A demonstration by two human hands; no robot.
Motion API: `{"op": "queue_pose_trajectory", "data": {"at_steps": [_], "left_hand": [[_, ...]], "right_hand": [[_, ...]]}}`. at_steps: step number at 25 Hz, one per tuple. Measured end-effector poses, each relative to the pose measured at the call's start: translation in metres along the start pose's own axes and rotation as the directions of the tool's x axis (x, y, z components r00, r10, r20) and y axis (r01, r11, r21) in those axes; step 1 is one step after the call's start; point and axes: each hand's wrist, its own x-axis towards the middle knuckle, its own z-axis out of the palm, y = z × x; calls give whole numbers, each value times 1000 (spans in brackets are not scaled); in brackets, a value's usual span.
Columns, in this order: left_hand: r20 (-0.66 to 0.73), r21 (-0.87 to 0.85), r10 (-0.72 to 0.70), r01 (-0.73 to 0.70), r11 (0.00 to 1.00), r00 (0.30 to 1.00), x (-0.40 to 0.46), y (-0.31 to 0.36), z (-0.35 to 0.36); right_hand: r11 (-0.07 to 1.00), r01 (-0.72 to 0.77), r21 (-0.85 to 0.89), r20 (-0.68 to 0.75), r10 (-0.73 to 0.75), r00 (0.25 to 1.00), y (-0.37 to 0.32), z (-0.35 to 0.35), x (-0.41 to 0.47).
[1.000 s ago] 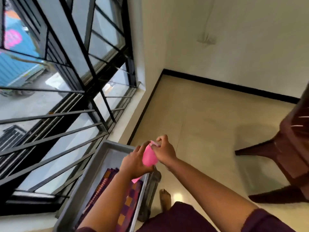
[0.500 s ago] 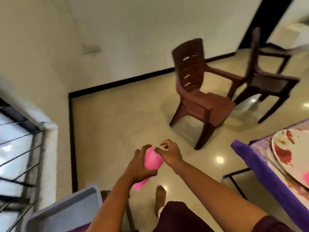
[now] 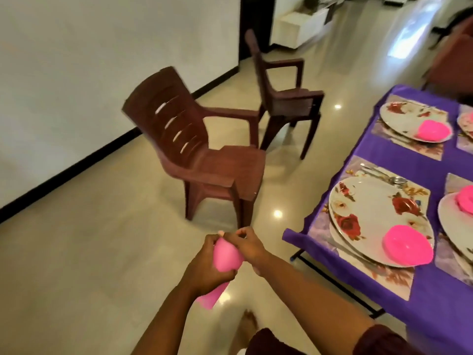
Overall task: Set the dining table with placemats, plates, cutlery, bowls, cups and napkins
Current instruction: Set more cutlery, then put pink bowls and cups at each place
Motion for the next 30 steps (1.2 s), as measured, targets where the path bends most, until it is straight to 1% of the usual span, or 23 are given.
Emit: {"op": "queue_pose_trajectory", "data": {"at_steps": [3,6,7,9,11,14,16,18,20,22,24,26,29,30], "left_hand": [[91,36,56,-59,998,994,73,34,-12],[150,35,103,-109,993,983,127,67,-9],[189,45,130,-141,989,973,146,79,-4],[286,60,191,-217,974,939,184,104,7],[381,56,258,-301,952,888,221,129,22],[515,19,343,-410,912,786,274,162,49],[618,2,383,-488,873,686,315,185,65],[721,-9,400,-570,822,565,357,212,79],[808,-19,397,-654,756,436,391,242,94],[866,-38,384,-723,690,321,406,266,110],[910,-68,355,-767,638,215,412,287,132],[915,-116,368,-765,633,166,408,304,154],[902,-207,419,-753,625,100,397,324,184],[906,-217,416,-757,617,79,392,329,193]], "right_hand": [[998,40,56,-89,-35,995,-40,-35,40],[989,64,130,-205,-37,978,-63,-73,65],[984,72,161,-248,-30,968,-69,-88,71],[972,80,220,-338,-1,941,-77,-120,82],[957,98,275,-423,28,906,-80,-152,93],[936,120,332,-530,79,844,-87,-199,108],[920,133,369,-592,122,796,-93,-229,117],[890,165,424,-642,167,748,-103,-254,122],[847,183,499,-676,248,694,-113,-274,122],[794,215,569,-689,317,651,-121,-285,116],[741,227,632,-701,421,575,-124,-295,108],[704,270,657,-722,484,495,-123,-303,99],[679,410,610,-793,512,332,-116,-312,85],[675,435,596,-802,520,293,-113,-316,79]]}}
